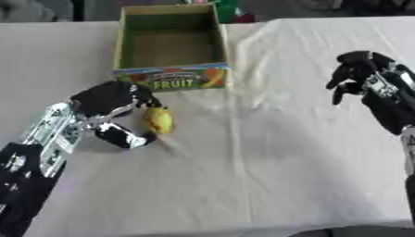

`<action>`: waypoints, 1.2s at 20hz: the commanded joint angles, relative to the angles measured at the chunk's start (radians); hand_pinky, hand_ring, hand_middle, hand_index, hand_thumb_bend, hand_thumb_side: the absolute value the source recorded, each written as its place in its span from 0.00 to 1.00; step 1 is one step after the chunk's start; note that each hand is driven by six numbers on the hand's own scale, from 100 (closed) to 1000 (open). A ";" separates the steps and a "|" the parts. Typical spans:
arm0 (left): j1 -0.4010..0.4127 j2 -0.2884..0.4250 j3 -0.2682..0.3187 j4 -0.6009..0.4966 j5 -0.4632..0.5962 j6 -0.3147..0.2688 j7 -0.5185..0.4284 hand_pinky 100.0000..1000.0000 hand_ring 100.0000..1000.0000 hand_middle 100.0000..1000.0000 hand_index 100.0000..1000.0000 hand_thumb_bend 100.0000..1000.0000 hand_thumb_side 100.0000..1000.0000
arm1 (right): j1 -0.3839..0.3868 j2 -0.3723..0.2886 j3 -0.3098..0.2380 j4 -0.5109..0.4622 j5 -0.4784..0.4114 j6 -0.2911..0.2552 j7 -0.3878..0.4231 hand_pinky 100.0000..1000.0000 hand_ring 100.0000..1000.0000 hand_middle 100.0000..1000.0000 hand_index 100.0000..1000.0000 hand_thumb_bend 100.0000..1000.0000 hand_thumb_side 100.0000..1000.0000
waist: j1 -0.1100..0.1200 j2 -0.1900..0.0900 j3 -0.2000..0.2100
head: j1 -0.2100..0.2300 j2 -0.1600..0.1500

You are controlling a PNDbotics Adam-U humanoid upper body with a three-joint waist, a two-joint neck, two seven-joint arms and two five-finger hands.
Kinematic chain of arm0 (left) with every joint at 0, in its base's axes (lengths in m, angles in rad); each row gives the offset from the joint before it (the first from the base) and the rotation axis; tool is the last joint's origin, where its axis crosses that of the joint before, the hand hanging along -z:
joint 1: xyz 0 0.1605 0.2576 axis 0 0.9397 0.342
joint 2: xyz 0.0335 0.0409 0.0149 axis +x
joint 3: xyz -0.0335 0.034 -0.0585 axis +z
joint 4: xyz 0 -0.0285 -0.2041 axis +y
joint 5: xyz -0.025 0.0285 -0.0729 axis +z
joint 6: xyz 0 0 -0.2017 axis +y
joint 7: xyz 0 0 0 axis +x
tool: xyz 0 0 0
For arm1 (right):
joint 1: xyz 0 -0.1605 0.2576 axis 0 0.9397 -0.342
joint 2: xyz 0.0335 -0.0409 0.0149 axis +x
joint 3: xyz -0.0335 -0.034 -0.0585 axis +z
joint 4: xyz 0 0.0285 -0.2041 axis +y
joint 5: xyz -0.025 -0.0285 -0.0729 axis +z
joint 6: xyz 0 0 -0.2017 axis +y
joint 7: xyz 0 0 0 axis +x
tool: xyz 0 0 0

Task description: Pick up objects on the table and place them in the box.

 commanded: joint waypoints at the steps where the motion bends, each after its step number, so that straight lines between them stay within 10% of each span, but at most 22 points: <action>1: -0.017 0.005 0.012 0.013 -0.009 0.008 0.013 0.46 0.47 0.49 0.72 0.18 0.25 | -0.013 -0.013 -0.002 -0.009 0.005 -0.001 -0.003 0.33 0.53 0.50 0.72 0.00 0.43 | -0.001 -0.015 -0.002 | -0.003 -0.001; 10: -0.014 0.006 0.019 0.011 0.013 0.018 0.056 0.38 0.34 0.33 0.52 0.00 0.20 | -0.013 -0.012 -0.003 -0.009 0.005 0.001 -0.005 0.32 0.53 0.50 0.72 0.00 0.43 | 0.000 -0.016 -0.001 | -0.005 -0.001; 24: 0.001 0.031 0.036 -0.070 0.177 0.010 -0.143 0.40 0.36 0.35 0.54 0.00 0.20 | -0.011 -0.012 -0.004 -0.009 0.005 0.002 -0.008 0.32 0.53 0.50 0.72 0.00 0.43 | 0.001 -0.020 0.001 | -0.009 -0.003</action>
